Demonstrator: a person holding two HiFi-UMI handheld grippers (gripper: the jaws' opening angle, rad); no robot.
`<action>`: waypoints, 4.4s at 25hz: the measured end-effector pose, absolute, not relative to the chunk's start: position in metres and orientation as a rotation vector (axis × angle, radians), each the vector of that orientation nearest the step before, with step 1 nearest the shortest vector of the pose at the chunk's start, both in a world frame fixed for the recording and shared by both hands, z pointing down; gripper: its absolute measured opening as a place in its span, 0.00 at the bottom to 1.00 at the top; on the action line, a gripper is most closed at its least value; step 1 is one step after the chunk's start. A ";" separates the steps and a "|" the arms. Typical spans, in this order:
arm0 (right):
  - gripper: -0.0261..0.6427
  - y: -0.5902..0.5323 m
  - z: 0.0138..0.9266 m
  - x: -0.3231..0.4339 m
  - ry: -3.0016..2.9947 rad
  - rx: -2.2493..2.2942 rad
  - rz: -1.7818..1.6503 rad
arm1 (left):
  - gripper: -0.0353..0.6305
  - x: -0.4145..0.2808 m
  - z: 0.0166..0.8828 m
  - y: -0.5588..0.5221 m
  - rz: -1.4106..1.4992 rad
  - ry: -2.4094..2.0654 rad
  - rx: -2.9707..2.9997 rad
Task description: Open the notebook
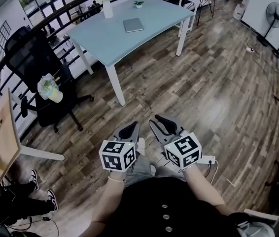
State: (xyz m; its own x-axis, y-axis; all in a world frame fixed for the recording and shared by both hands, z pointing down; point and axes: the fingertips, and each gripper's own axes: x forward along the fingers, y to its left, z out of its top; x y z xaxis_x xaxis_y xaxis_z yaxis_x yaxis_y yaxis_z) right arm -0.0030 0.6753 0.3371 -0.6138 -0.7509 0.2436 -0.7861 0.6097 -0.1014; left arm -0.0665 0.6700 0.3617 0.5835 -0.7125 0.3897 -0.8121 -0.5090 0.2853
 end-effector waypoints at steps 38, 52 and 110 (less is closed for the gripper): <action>0.25 0.346 0.351 -0.053 -2.550 1.343 0.336 | 0.08 -0.126 0.369 0.336 0.264 -1.164 2.385; 0.28 0.310 0.363 -0.043 -2.504 1.410 0.404 | 0.08 -0.130 0.382 0.307 0.267 -1.111 2.348; 0.28 0.023 0.384 0.017 -2.683 1.038 0.424 | 0.08 -0.065 0.394 0.044 0.287 -1.354 2.153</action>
State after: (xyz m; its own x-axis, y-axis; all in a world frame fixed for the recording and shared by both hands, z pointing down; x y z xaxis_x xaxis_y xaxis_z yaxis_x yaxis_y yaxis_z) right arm 0.0171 0.0230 0.3843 -0.7214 -0.6161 0.3162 -0.6835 0.7067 -0.1825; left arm -0.0647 0.0438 0.3942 0.4631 -0.7552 0.4640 -0.8785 -0.3218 0.3531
